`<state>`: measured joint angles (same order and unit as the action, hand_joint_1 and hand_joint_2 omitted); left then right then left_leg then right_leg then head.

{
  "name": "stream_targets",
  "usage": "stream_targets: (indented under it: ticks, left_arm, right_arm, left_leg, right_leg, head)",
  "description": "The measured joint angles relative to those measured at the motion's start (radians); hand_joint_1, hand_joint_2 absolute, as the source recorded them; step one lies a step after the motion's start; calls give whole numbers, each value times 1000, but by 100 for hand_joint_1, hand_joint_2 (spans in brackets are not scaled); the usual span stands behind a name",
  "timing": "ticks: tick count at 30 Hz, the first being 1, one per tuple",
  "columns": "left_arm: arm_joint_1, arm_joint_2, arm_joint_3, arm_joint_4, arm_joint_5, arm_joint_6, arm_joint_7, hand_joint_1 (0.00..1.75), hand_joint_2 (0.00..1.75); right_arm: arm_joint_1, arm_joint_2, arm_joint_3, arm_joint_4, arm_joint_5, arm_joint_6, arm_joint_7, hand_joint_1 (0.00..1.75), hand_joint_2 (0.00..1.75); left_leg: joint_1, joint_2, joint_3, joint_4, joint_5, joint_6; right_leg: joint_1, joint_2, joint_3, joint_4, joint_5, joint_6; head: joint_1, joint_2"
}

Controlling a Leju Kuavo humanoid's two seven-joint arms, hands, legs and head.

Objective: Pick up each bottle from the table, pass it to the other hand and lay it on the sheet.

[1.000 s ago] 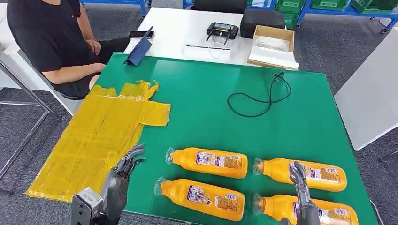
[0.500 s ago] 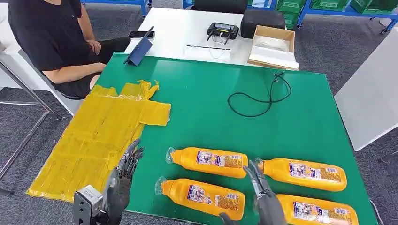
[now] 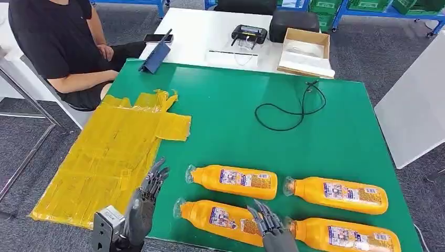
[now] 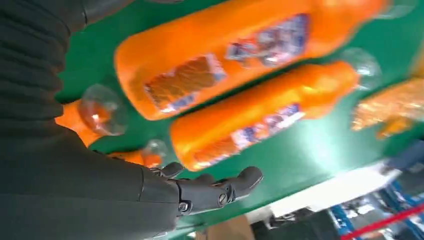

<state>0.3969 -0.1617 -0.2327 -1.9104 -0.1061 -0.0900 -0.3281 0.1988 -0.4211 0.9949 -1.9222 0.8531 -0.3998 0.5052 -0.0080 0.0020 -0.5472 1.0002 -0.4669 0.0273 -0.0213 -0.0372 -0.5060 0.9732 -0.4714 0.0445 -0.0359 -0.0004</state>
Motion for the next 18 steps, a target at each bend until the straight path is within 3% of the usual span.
stream_targets:
  ticks: [10,18]
  left_arm:
    - [22,4,0,0,-3,-4,4,0,0]
    - [35,6,1,0,-13,-15,5,0,0]
  right_arm:
    - [-13,13,23,33,268,53,175,0,175]
    - [10,52,-39,46,284,62,164,0,175]
  left_leg:
    - [0,0,0,0,0,0]
    - [0,0,0,0,0,0]
  right_leg:
    - [0,0,0,0,0,0]
    - [0,0,0,0,0,0]
  head:
    - [0,0]
    - [0,0]
